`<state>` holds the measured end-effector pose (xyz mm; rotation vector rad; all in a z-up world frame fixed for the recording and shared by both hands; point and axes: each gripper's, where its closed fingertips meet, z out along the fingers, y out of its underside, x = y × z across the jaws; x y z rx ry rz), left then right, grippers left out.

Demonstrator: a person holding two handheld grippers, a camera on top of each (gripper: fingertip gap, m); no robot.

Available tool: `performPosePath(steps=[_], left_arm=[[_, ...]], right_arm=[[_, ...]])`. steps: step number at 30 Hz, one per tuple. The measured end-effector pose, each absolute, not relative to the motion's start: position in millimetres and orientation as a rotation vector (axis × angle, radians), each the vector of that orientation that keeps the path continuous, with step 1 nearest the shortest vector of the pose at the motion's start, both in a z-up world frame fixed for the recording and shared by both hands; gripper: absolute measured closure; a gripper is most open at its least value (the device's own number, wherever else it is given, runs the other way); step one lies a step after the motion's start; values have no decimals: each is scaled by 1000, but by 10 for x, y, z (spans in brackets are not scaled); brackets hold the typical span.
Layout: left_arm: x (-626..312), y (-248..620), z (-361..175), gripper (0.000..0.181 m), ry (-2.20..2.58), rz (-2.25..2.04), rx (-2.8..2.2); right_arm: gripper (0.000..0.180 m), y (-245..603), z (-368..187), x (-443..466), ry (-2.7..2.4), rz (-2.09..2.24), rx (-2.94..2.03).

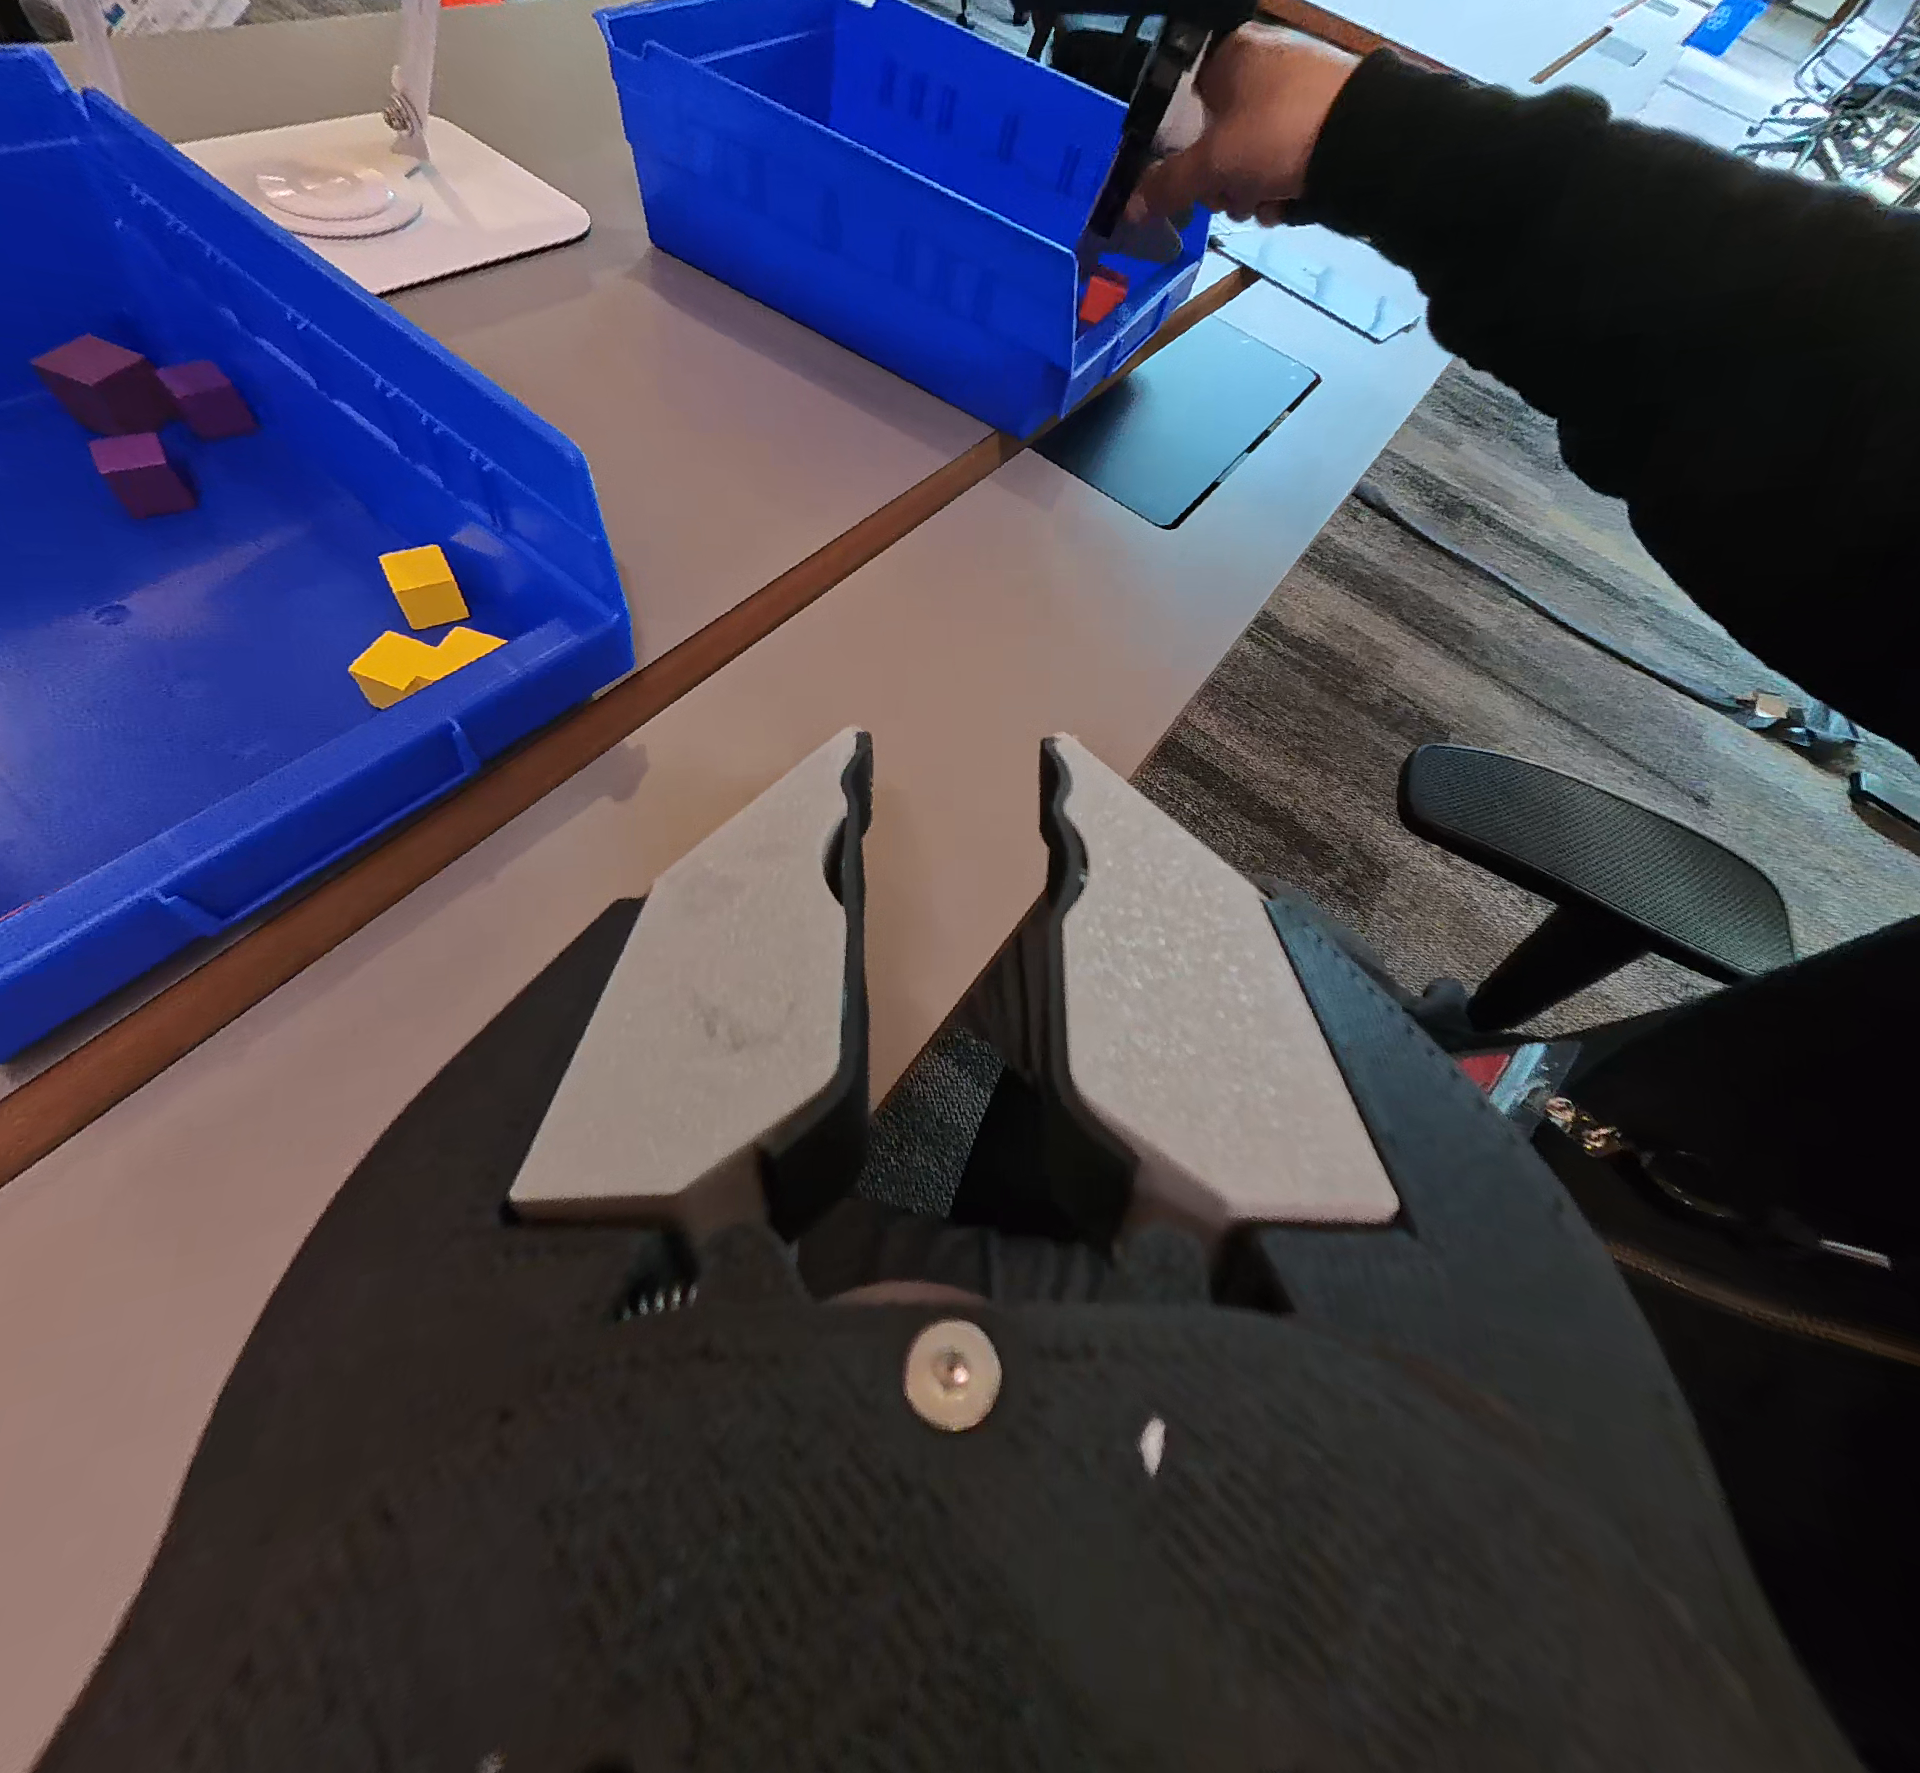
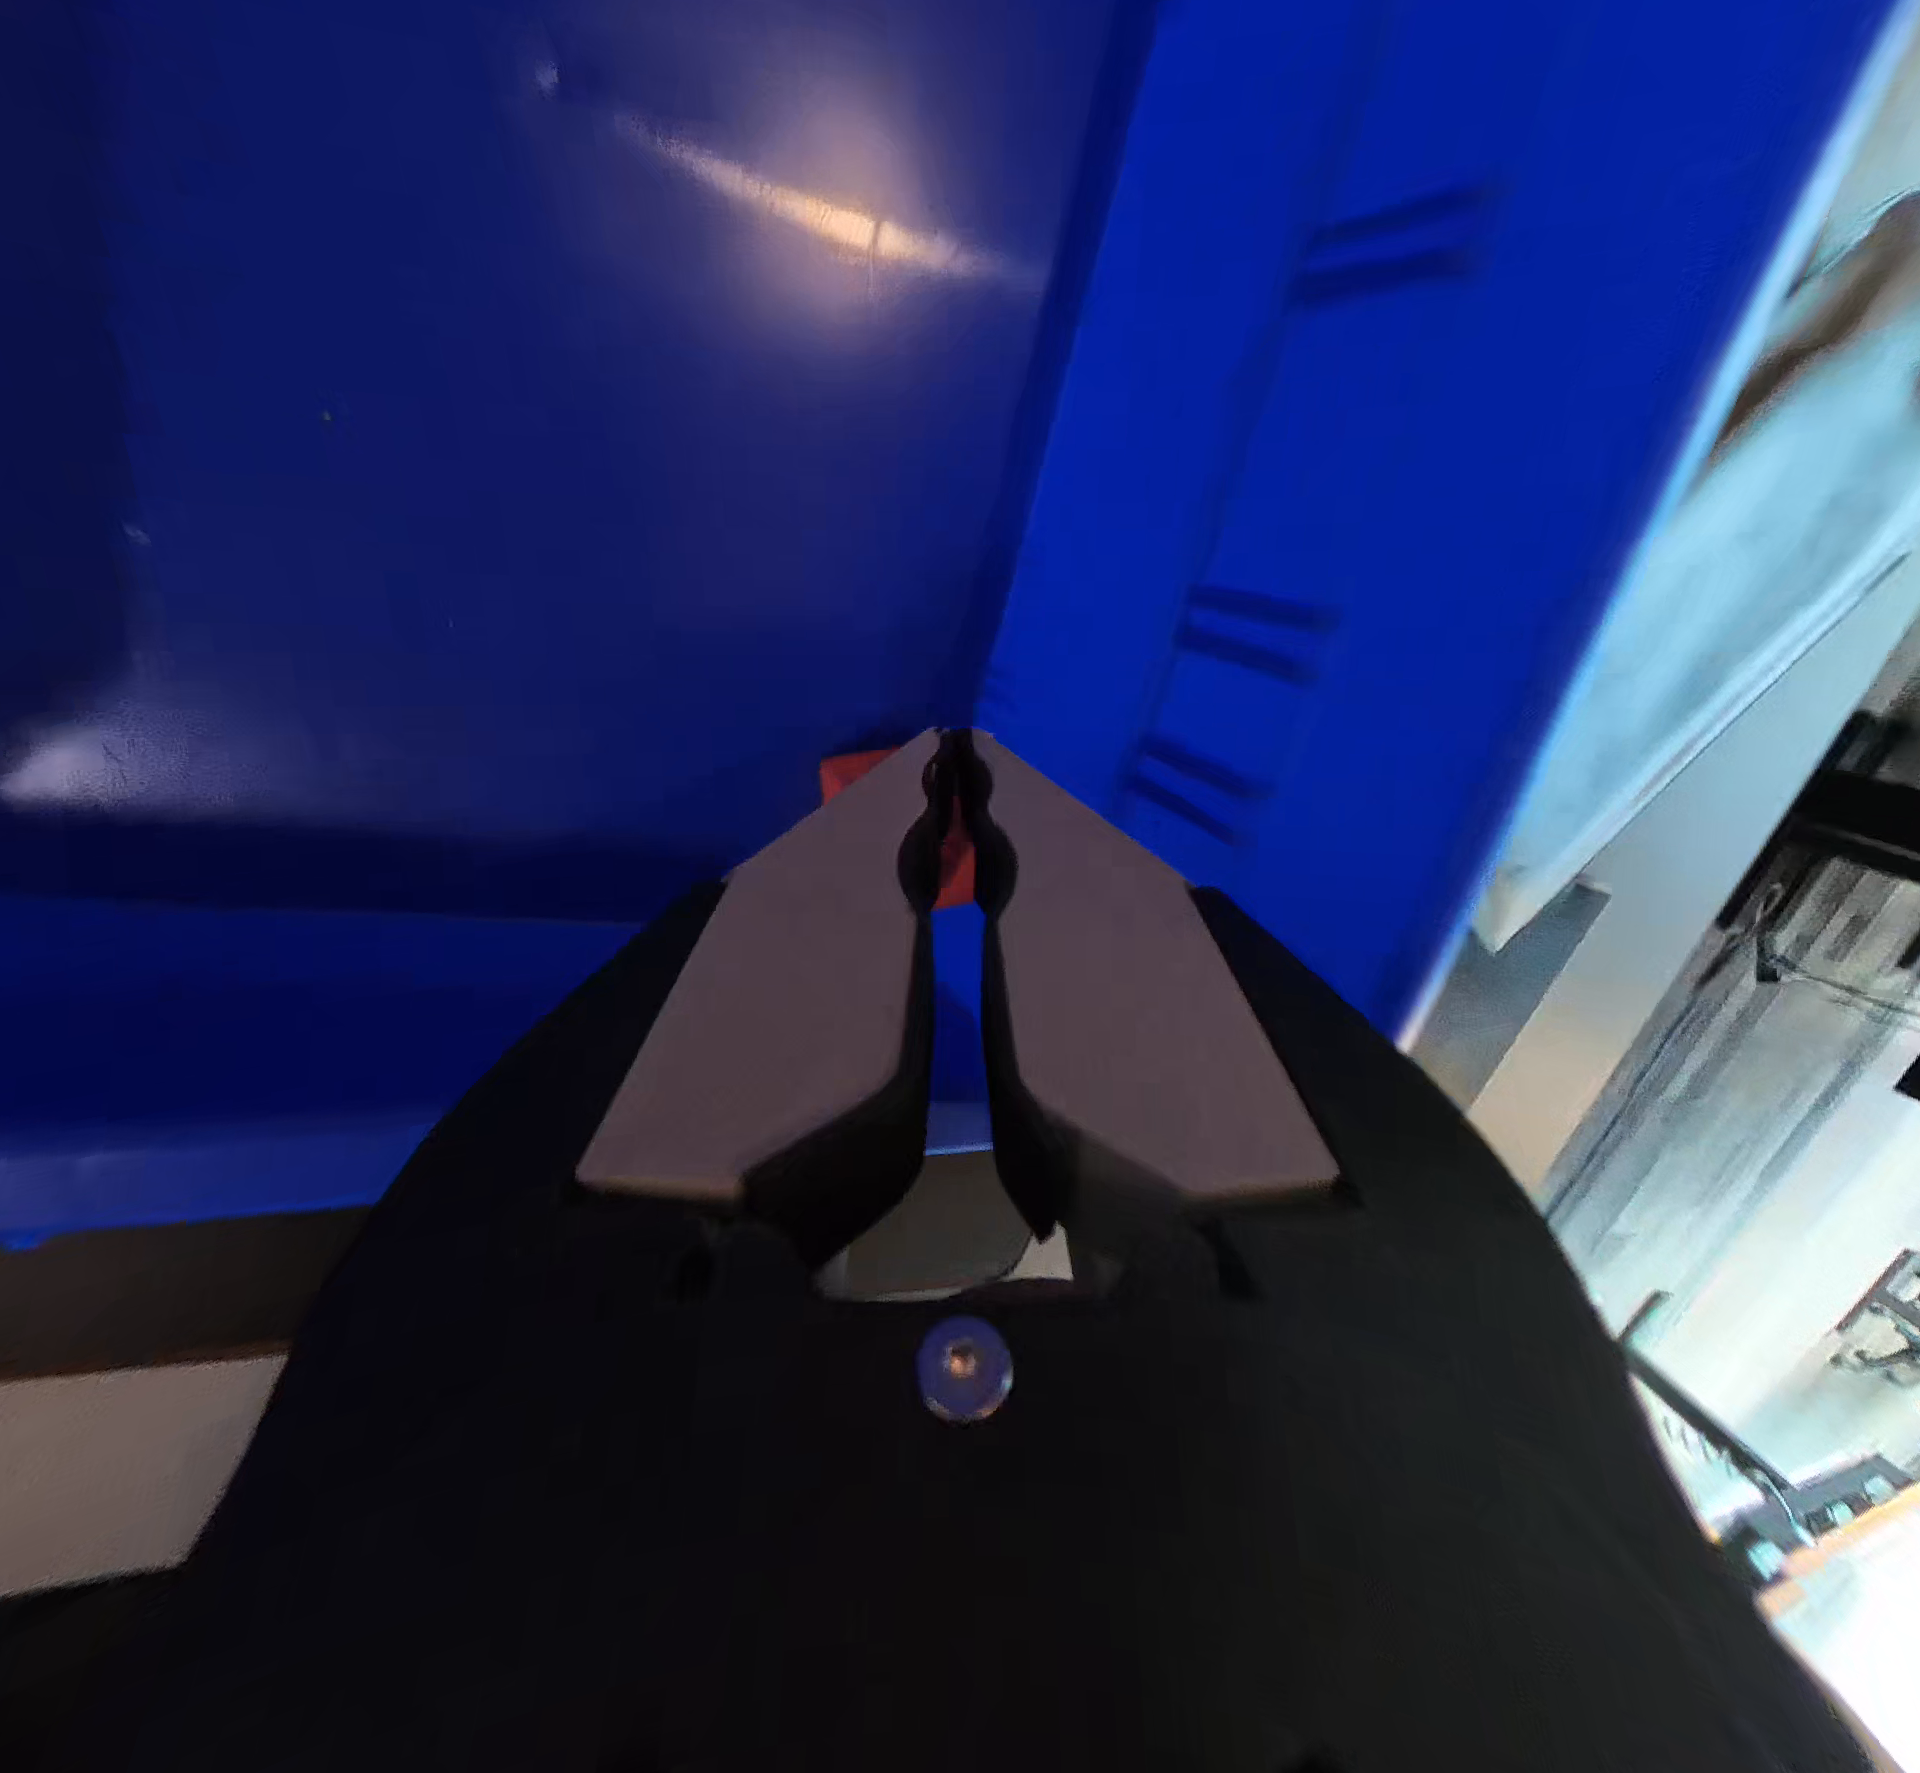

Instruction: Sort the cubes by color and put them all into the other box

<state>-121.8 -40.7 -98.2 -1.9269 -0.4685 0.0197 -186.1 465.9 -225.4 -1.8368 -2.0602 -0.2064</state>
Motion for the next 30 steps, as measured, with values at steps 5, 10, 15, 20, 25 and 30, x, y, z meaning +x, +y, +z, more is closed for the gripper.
performPosePath(steps=[5,10,15,20,25,30], left_arm=[[-1276,-434,-1049,150,-489,4,-1932],[-1329,-465,-1048,150,-516,4,-1918],[-1525,-582,-1048,150,-609,93,-1892],[-1872,-656,-1090,150,-857,86,-1730],[-1961,-816,-1201,145,-954,156,-1719],[-2242,-1033,-1223,143,-1045,263,-1742]], right_arm=[[180,4705,-2047,-1920,-2002,-204,-1749],[180,4345,-1787,-2102,-1954,74,-1650],[166,3298,-1142,-2300,-1780,926,-1429],[156,2391,-720,-2154,-1535,1415,-1074],[150,1618,-964,-2211,-1582,1518,-937],[131,1274,-1221,-2761,-1679,1420,-993]])
